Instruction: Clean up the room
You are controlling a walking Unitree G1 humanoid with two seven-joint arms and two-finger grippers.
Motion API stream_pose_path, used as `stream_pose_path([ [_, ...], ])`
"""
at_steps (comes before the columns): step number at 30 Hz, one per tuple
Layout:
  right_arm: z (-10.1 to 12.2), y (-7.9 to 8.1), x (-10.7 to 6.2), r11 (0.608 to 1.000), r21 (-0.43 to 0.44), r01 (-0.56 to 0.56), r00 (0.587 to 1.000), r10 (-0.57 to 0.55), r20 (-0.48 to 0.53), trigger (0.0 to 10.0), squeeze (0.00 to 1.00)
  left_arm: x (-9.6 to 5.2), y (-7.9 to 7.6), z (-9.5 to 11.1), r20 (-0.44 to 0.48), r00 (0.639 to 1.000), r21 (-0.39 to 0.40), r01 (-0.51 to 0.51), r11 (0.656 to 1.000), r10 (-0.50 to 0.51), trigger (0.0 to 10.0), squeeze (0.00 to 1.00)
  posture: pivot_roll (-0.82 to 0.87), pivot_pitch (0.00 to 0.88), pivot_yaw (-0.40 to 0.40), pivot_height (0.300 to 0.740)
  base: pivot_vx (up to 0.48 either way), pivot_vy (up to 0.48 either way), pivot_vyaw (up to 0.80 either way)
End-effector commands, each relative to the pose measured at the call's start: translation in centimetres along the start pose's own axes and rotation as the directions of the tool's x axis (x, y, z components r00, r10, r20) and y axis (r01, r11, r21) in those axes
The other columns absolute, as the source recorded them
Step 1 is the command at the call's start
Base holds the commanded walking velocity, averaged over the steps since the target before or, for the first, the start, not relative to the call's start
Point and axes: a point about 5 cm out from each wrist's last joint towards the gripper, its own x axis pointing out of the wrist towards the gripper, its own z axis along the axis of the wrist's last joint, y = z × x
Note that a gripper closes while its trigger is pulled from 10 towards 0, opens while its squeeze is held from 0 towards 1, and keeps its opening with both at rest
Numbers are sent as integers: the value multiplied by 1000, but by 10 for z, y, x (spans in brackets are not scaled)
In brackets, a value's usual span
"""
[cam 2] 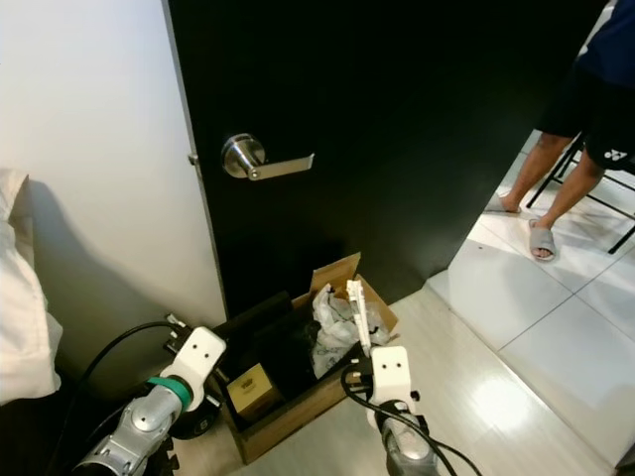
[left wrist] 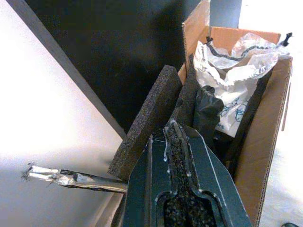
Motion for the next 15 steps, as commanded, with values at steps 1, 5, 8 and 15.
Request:
stream_pose_path([
  [1,-6,-1,-4,1000,1,3,1000,-3,-26,10000,0,-2,-2,-4,-17,1000,-6,0,1000,0,10000,0,-66,26,24,726,0,0,0],
  [5,-6,-1,-3,1000,-1,2,1000,-2,-27,10000,0,-2,-2,-5,-18,1000,-16,-5,1000,5,10000,0,-66,26,24,726,0,0,0],
  [8,-6,-1,-3,1000,-2,2,1000,-2,-28,10000,0,-2,-1,-5,-19,1000,-9,-5,1000,5,10000,0,-66,26,24,726,0,0,0],
  [15,-7,-1,-3,1000,-3,2,1000,-2,-30,10000,0,-1,-1,-4,-18,1000,10,-2,1000,3,10000,0,-66,21,24,726,0,-118,0],
])
